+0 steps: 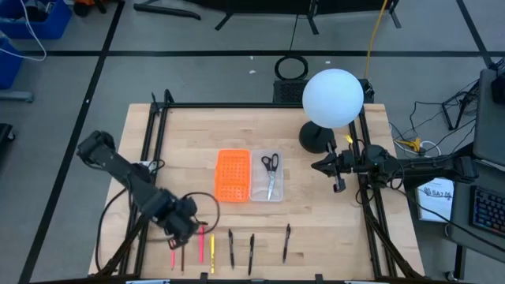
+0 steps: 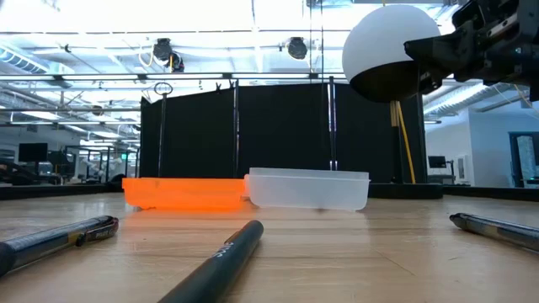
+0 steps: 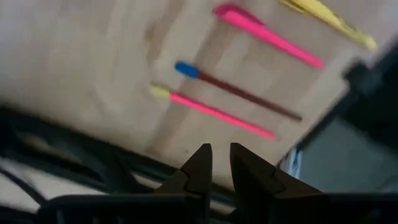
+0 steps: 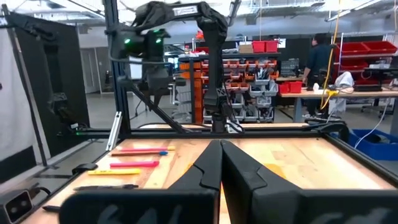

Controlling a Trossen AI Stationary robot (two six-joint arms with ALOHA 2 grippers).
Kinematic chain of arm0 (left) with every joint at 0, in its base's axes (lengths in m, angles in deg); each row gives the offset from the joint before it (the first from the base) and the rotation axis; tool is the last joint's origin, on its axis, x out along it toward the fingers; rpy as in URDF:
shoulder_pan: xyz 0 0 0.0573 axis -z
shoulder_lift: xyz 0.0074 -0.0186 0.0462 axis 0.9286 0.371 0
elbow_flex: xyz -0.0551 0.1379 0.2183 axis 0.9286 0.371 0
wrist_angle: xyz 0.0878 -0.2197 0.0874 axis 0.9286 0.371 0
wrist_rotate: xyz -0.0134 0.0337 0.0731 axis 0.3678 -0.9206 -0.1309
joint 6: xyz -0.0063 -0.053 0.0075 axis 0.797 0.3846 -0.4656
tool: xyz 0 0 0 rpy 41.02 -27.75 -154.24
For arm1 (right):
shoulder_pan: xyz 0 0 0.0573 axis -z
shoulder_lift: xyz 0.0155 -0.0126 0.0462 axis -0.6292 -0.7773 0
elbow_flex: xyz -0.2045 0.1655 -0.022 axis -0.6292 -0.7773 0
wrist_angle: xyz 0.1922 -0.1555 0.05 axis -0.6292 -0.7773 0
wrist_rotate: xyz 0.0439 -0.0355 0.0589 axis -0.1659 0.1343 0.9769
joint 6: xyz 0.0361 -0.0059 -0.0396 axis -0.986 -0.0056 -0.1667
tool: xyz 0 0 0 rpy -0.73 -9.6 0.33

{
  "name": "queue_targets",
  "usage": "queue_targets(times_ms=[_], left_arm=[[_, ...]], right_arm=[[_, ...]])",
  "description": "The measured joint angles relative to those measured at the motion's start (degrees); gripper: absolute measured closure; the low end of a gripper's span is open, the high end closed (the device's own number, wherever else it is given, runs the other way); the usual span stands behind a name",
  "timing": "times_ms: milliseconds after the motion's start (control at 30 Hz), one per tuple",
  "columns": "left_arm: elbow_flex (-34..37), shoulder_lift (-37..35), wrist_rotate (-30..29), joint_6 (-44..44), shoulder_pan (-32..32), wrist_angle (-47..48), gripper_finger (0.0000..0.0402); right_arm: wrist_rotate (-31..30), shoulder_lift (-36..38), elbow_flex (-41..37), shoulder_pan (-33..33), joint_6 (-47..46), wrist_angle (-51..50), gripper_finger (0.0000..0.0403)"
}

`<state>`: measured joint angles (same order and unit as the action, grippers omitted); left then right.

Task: Pick & place school supplies into a supply box
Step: Put the pink pencil into the orange box

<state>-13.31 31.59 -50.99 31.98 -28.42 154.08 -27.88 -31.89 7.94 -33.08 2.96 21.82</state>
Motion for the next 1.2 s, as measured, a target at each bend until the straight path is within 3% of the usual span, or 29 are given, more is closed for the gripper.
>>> queue_targets(times_ms=[267,367,433,733,1033,1200], left_arm=[[0.0,0.45,-16.75,41.88,9.8,0.64,0.0335],[0.35,0.95,-22.37,52.04,12.46,0.46,0.0335],[1.37,1.72,-22.63,56.51,13.23,0.41,0.0335],[7.91,4.3,-13.76,56.64,11.67,-2.39,0.0318],[15.82,4.3,-10.02,52.27,6.74,-11.07,0.0203],[18.21,4.04,-9.49,50.61,6.09,-13.95,0.0168]], right_arm=[[0.02,0.0,-0.01,0.0,-2.47,0.18,0.0403],[0.02,-0.01,-0.01,0.0,-1.32,1.27,0.0403],[0.02,0.0,-0.01,-0.02,-1.19,2.23,0.0403],[0.04,0.04,-0.01,-0.02,-0.6,2.76,0.0403],[0.04,0.07,-0.01,-0.01,-2.11,2.76,0.0403],[0.05,0.07,-0.01,-0.02,-2.35,2.67,0.0403]])
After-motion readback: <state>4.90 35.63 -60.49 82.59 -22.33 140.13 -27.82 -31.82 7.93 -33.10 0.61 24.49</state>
